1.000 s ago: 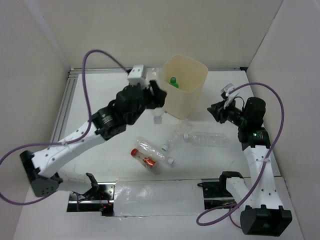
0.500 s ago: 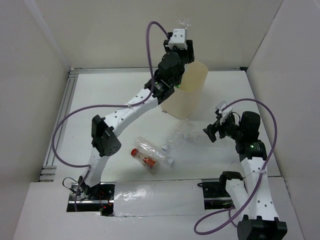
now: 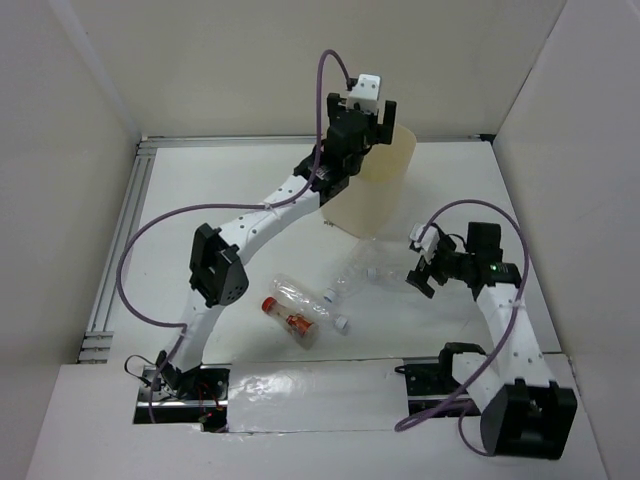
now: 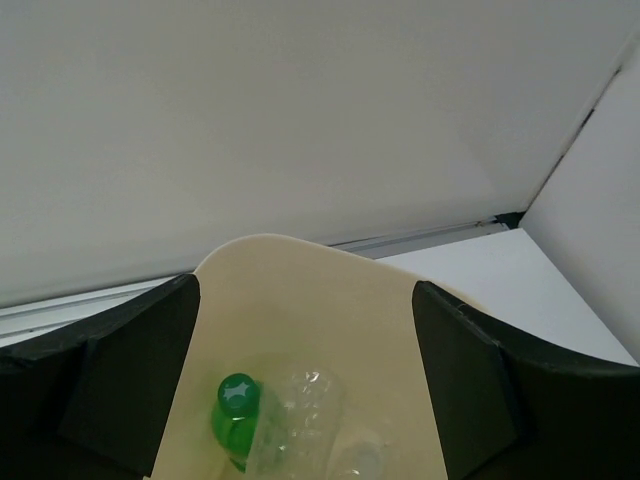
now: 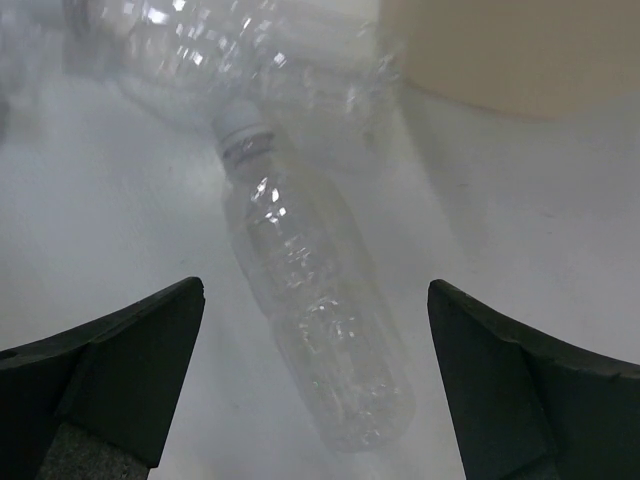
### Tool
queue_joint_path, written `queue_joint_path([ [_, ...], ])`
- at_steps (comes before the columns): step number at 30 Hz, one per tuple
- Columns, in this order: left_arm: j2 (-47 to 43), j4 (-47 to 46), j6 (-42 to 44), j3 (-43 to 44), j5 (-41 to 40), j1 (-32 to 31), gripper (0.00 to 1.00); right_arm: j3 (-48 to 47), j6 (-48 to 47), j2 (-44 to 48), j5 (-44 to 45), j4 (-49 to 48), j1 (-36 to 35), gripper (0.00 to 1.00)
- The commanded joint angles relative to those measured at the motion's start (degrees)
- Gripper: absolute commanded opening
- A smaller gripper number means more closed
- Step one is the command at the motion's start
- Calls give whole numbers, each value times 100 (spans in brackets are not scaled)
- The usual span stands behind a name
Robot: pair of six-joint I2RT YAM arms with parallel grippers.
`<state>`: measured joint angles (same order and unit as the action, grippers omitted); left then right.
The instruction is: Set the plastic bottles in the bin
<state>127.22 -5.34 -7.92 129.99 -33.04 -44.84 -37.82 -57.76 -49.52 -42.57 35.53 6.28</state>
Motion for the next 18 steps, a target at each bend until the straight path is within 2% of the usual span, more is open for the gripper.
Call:
queue_joint_path([
  [1, -969, -126, -95, -131, 481, 2, 100, -207, -1824, -856, -156, 919, 22, 99],
  [3, -1619, 94, -95, -638, 482, -103, 100, -313, -2508, -1513, -155, 1192, 22, 99],
  [5, -2198, 577, -165, -1210, 482, -157, 100, -384, -2661, -1876, -155, 1264, 22, 98],
  [6, -2897, 726, -401, -1596, 256, -331, 100, -384, -2662, -2130, -34, 1142, 22, 98],
  [7, -3270, 919, -586, -2461, 158, -385, 100, -384, -2662, -2219, 46, 792, -39, 97],
  [9, -4017, 1560, -1121, -3397, -244, -464, 100, -252, -2522, -2334, 387, 361, -127, 97],
  [10, -4812, 1754, -1768, -4420, -317, -534, 100, -200, -2373, -2430, 529, 158, -241, 97],
  [12, -5581, 2245, -2796, -5427, -379, -604, 100, -120, -2372, -2562, 853, -168, -294, 95],
  [13, -5916, 2448, -3150, -6241, -449, -605, 100, -120, -2372, -2693, 942, -221, -373, 94],
  [14, -6450, 2711, -3537, -6580, -449, -605, 100, -59, -2372, -2747, 995, -222, -373, 94],
  [15, -6664, 3027, -3984, -6862, -449, -605, 100, -58, -2372, -2748, 996, -222, -374, 89],
  [16, -6849, 3613, -4859, -7134, -388, -605, 100, -58, -2485, -2808, 1074, -170, -426, 84],
  [18, -7253, 4013, -5646, -7794, -195, -666, 100, -128, -2591, -2809, 1075, 172, -426, 69],
])
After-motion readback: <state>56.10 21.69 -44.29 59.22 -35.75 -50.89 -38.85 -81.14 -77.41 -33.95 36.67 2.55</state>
